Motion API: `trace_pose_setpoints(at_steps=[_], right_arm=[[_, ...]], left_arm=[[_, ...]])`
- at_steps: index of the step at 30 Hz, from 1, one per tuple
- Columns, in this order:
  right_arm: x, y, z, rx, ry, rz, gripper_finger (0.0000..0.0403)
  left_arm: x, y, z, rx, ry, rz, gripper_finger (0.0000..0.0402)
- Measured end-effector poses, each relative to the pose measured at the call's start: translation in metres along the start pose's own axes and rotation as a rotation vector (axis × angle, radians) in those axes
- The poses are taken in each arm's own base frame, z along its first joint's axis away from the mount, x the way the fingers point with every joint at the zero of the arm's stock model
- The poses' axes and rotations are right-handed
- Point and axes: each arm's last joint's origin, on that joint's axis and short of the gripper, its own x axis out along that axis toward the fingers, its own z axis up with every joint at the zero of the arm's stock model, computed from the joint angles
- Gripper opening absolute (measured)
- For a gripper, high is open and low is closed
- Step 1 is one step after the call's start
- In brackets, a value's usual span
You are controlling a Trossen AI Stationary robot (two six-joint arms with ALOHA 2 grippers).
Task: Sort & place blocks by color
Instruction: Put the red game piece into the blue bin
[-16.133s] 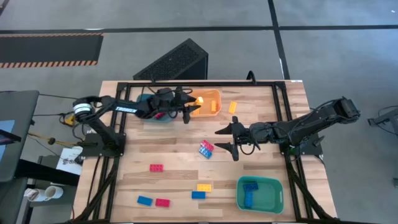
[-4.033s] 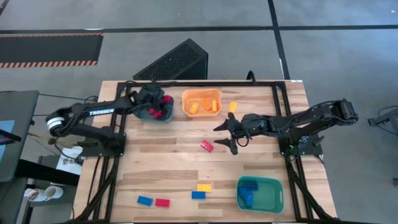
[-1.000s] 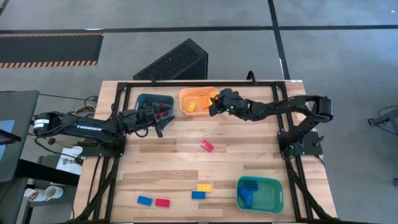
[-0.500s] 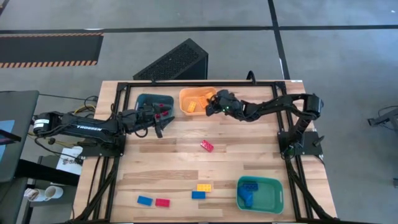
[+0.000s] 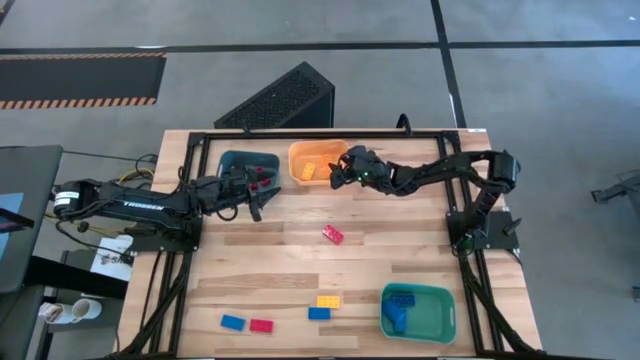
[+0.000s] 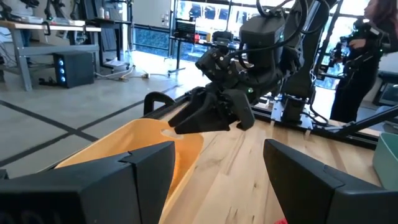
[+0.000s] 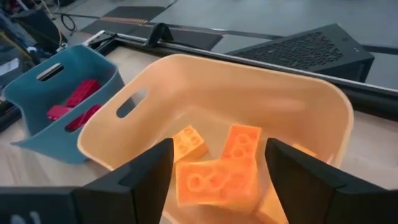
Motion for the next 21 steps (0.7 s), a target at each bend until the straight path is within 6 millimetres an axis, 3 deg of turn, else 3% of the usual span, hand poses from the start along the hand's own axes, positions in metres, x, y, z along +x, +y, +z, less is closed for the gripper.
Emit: trace_pose_setpoints(at_steps=[6,12,21], right_arm=[[-0.01,0.006,0.008,-0.054,0.007,0.058,0.0278],[-0.048,0.042,0.013,-0.262,-0.002,0.23,0.0276],[-0.09,0.08,-0.025,-0.433,0.133,0.333,0.0276]], left_arm=[[0.0,0.0,0.0,-0.005,0.001,-0.007,0.0231],[0.0,-0.001,0.0,-0.001,0.002,-0.035,0.0231],[0.0,-0.001,0.0,0.002,0.002,-0.034,0.0231]])
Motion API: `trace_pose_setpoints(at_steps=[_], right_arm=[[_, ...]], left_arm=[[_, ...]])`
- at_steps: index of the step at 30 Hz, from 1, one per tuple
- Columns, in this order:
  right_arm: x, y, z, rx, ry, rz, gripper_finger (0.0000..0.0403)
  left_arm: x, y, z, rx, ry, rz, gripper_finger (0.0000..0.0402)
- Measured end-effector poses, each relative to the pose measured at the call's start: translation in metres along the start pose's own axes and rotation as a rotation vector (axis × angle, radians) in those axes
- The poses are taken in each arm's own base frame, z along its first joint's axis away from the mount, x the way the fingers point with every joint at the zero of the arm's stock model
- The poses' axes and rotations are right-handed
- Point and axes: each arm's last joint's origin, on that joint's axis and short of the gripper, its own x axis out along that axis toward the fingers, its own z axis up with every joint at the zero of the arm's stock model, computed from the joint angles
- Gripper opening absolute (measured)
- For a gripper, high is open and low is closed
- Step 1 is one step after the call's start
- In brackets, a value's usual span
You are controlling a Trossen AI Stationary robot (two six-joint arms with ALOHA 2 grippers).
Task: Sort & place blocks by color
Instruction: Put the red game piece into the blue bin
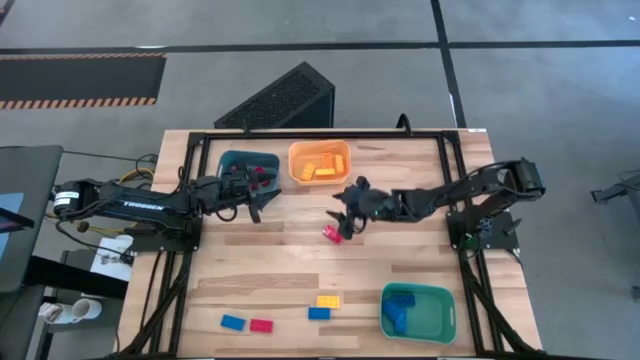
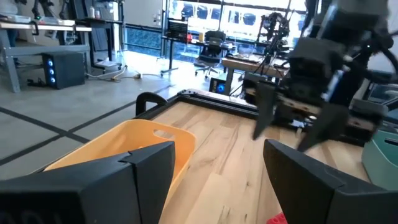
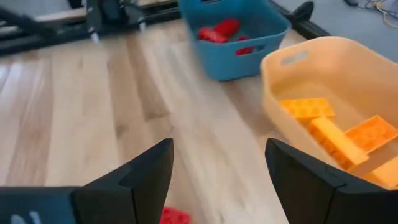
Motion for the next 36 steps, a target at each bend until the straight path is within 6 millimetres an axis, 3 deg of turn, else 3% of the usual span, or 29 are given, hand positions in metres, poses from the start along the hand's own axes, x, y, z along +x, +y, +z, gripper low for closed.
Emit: trace_pose_setpoints(at_steps=[10,24,36], right_arm=[[-0.001,0.028,-0.025,-0.047,0.097,0.027,0.0276],[-0.009,0.043,-0.031,0.057,0.121,0.053,0.0276],[-0.023,0.065,-0.04,0.1,0.093,0.013,0.0276]], left_arm=[[0.002,-0.001,-0.004,-0.007,0.025,-0.031,0.0231],[0.002,-0.005,-0.004,-0.015,0.042,-0.143,0.0231],[-0.006,-0.035,-0.01,-0.038,0.084,-0.289,0.0231]])
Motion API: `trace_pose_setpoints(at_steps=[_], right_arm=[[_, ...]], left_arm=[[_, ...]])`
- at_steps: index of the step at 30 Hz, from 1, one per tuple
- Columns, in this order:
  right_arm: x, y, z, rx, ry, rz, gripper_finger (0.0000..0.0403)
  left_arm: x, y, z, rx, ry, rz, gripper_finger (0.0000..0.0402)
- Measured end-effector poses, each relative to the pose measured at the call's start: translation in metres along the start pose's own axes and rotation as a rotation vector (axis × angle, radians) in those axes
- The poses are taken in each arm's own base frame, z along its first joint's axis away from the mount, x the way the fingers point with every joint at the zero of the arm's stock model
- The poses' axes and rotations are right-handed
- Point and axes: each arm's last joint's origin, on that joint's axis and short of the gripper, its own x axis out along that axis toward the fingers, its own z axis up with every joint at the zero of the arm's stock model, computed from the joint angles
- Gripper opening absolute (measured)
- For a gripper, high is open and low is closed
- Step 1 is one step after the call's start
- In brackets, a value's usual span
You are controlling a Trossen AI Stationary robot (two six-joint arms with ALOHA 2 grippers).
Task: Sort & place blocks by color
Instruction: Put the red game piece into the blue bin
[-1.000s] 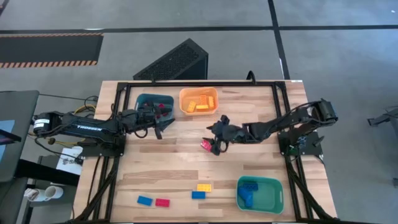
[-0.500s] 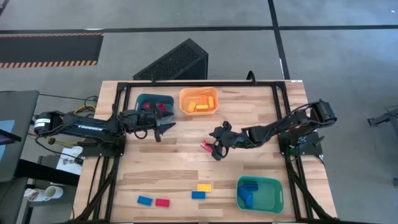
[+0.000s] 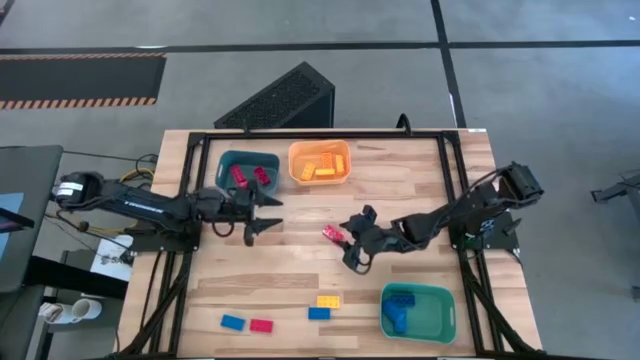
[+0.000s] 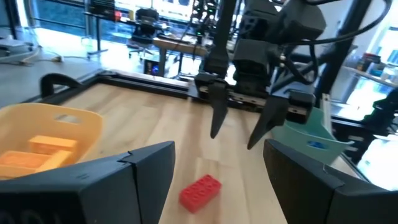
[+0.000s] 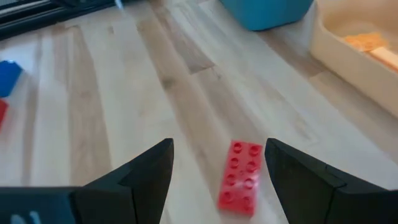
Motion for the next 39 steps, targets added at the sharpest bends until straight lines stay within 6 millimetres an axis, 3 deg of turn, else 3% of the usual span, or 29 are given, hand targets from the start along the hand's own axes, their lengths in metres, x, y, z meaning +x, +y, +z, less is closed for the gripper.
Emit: trace_pose_setpoints(at_steps=[5,12,17,27,39], right_arm=[[0.006,0.008,-0.013,0.004,0.024,0.007,0.0276],[0.03,0.021,-0.028,-0.012,0.118,-0.035,0.0276],[0.045,0.011,-0.028,-0.018,0.179,-0.118,0.0276],[0.057,-0.014,-0.019,0.043,0.23,-0.177,0.0276],[0.073,-0.014,-0.037,0.055,0.28,-0.175,0.0276]], left_arm=[[-0.001,-0.014,-0.004,-0.003,0.012,-0.01,0.0231],[-0.003,-0.024,-0.007,-0.003,0.019,0.01,0.0231],[-0.003,-0.024,-0.007,0.002,0.017,0.016,0.0231],[-0.003,-0.023,-0.009,0.018,0.04,0.023,0.0231],[-0.003,-0.023,-0.01,0.02,0.052,0.024,0.0231]])
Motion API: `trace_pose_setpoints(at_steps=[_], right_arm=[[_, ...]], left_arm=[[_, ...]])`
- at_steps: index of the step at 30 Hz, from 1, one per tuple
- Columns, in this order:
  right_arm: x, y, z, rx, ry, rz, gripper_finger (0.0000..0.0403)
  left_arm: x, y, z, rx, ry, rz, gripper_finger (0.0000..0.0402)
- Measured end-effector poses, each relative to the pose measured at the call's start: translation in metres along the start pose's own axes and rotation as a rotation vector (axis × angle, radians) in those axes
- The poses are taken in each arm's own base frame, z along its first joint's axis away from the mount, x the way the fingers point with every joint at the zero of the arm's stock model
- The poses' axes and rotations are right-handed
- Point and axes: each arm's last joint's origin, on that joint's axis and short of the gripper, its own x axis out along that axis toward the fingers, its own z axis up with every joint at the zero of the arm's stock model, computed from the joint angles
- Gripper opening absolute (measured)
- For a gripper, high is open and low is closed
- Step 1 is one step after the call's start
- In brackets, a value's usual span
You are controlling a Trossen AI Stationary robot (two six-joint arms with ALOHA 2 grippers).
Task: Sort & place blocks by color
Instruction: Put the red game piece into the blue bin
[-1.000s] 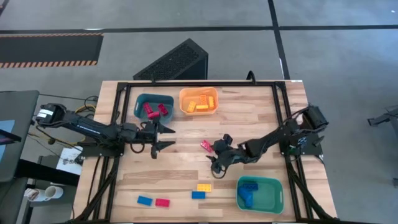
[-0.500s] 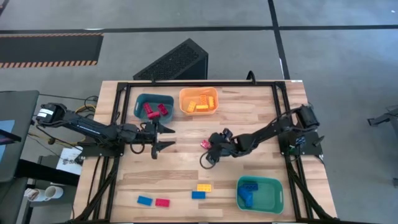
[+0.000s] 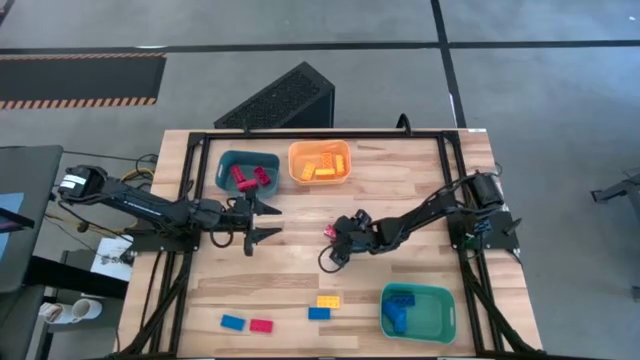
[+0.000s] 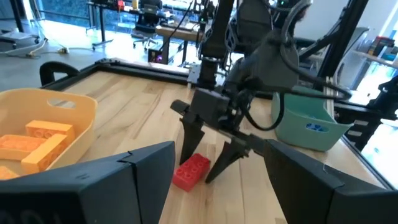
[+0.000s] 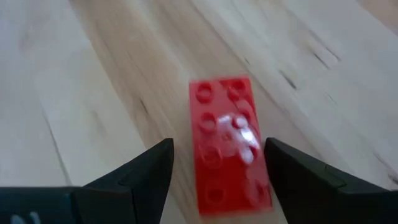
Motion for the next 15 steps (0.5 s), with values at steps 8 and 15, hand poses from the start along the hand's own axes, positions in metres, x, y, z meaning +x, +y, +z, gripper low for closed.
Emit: trace_pose_setpoints(at_steps=[8,15], right_arm=[[0.0,0.004,-0.006,-0.043,0.01,-0.01,0.0253],[-0.011,0.007,-0.002,-0.046,0.007,0.032,0.0131]], left_arm=[[0.0,0.0,-0.001,-0.006,0.001,0.012,0.0231],[0.0,0.0,-0.001,-0.018,0.005,0.005,0.0231]])
